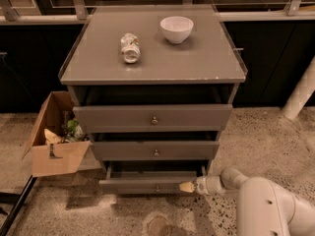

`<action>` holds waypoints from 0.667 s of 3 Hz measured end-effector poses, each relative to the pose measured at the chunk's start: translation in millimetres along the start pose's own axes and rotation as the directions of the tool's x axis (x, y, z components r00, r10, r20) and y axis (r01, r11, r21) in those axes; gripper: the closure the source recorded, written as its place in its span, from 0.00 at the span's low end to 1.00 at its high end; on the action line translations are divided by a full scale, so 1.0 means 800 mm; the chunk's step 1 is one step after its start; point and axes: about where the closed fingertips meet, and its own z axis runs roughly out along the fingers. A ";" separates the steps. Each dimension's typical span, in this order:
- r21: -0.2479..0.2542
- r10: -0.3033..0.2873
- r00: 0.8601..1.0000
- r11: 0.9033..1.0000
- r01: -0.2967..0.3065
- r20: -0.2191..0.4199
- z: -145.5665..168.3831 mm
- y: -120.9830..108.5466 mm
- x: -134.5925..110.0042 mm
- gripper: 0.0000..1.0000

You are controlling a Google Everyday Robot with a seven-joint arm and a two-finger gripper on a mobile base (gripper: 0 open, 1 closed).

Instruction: Close bottom drawer

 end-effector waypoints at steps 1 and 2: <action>0.028 -0.001 1.000 1.000 0.002 -0.025 0.007 -0.017 -0.008 1.00; 0.067 0.005 0.999 0.998 -0.001 -0.046 0.015 -0.035 -0.012 1.00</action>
Offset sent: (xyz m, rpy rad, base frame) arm 0.0415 -0.0156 -0.0312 -0.1372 0.0283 -0.0256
